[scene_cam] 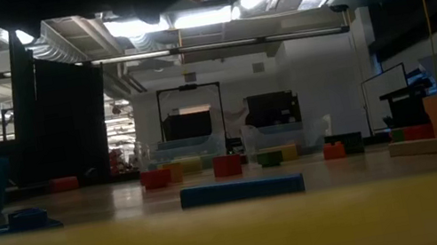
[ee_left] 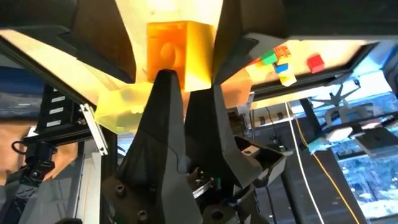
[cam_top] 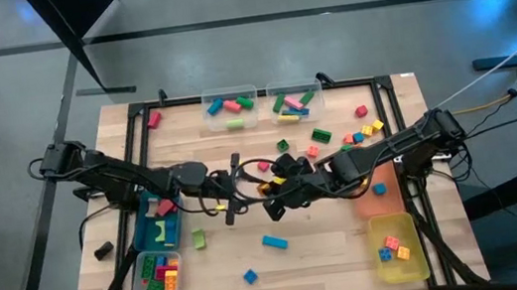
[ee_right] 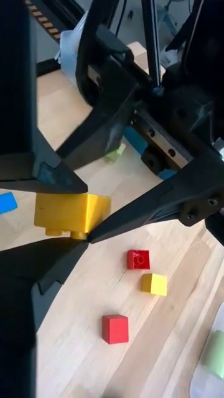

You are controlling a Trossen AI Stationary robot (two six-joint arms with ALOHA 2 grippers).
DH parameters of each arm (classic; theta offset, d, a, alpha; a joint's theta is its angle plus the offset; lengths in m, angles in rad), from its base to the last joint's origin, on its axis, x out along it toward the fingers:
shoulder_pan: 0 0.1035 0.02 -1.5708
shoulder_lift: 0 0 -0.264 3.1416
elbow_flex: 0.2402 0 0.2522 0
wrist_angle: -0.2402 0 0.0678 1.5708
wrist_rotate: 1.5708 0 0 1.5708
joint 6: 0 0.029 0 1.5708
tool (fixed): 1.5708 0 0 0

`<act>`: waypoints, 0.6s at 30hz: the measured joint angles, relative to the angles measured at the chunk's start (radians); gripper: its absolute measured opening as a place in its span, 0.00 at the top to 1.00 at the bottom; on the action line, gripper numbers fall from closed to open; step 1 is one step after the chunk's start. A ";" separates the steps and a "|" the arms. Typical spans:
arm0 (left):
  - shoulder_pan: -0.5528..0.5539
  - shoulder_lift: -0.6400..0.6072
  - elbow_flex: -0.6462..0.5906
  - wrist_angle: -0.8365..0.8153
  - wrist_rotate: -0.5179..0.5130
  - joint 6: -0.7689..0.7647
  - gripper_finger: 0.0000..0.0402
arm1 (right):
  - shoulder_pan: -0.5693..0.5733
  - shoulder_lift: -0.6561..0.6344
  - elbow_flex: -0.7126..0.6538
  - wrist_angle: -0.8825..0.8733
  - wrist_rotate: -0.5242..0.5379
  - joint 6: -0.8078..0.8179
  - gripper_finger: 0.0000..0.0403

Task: Sort blocks by size
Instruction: Put the yellow game piece into the yellow bin

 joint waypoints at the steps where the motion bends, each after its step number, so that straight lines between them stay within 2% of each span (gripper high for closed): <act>1: 0.000 0.000 0.000 -0.001 0.000 -0.011 0.49 | 0.000 0.000 0.000 -0.008 0.001 -0.002 0.75; 6: 0.000 0.000 0.000 -0.006 0.001 -0.026 0.43 | 0.000 0.000 0.000 -0.100 0.041 -0.017 0.76; 11: -0.001 0.000 0.000 -0.011 0.007 -0.027 0.42 | -0.001 0.000 0.000 -0.237 0.078 -0.016 0.75; 14: -0.001 0.000 0.000 -0.026 0.003 -0.050 0.42 | -0.001 0.000 0.000 -0.339 0.015 -0.016 0.76; 18: 0.000 0.000 0.000 -0.098 0.001 -0.055 0.42 | 0.017 0.000 0.000 -0.516 -0.160 -0.014 0.74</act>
